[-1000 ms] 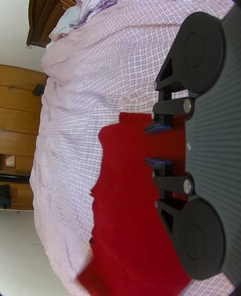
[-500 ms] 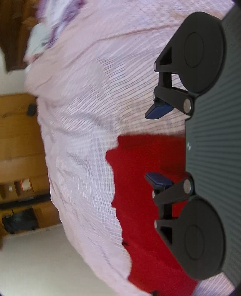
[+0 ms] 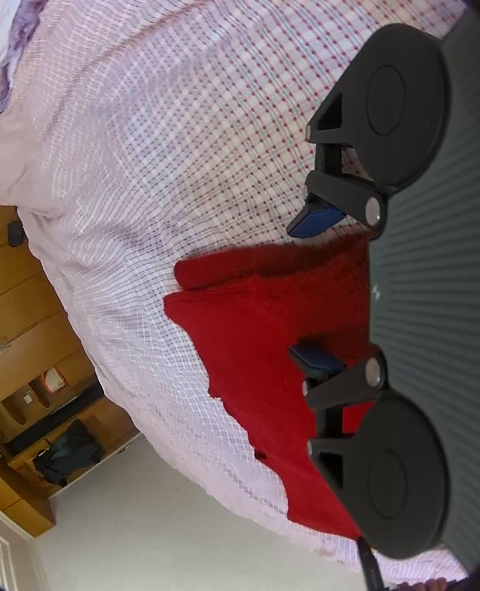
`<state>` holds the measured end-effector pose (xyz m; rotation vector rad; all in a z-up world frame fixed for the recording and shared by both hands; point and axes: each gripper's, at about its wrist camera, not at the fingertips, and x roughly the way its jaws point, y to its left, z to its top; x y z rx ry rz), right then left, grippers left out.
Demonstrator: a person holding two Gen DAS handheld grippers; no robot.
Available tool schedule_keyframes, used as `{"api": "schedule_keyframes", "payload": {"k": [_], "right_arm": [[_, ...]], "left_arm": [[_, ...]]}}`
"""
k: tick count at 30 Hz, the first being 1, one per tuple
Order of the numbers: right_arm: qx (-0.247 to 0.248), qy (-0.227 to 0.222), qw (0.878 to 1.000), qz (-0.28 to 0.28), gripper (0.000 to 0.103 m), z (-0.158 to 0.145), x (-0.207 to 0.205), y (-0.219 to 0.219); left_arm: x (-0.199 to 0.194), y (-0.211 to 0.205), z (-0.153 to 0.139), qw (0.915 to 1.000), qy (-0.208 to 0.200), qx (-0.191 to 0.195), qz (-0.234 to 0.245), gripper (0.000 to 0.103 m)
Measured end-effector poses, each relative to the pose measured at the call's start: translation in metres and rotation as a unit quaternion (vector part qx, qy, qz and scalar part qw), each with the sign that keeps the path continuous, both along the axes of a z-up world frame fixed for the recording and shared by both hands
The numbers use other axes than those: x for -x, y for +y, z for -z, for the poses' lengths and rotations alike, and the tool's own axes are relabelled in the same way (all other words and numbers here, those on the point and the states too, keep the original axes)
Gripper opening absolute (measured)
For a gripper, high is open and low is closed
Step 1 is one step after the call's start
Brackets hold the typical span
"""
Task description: Fold small clothes
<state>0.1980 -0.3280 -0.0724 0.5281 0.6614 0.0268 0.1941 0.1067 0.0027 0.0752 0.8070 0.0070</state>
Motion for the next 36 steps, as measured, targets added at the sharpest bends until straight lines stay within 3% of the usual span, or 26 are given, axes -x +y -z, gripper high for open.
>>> {"api": "schedule_keyframes", "payload": {"k": [5,12,25,28,33,36], "right_arm": [[-0.049,-0.007,0.999,0.003,0.067,0.007,0.008,-0.001],[-0.102,-0.019,0.994,0.029,0.068,0.010,0.006,-0.003],[-0.105,-0.001,0.994,0.042,0.069,0.016,-0.004,0.001],[-0.118,0.000,0.992,0.049,0.066,0.015,-0.004,-0.001],[-0.126,-0.003,0.990,0.055,0.045,0.012,0.001,-0.005],[-0.148,-0.004,0.987,0.057,0.044,0.009,0.004,-0.009]], "left_arm": [[0.010,0.008,0.002,0.9994,0.010,0.028,-0.019,0.053],[0.016,0.008,-0.003,0.9989,0.012,0.038,-0.025,0.053],[0.024,0.012,-0.005,0.9982,0.018,0.052,-0.025,0.053],[0.029,0.014,-0.008,0.9980,0.017,0.055,-0.025,0.053],[0.036,0.019,-0.013,0.9974,0.017,0.063,-0.031,0.053],[0.039,0.021,-0.014,0.9972,0.020,0.063,-0.034,0.053]]}}
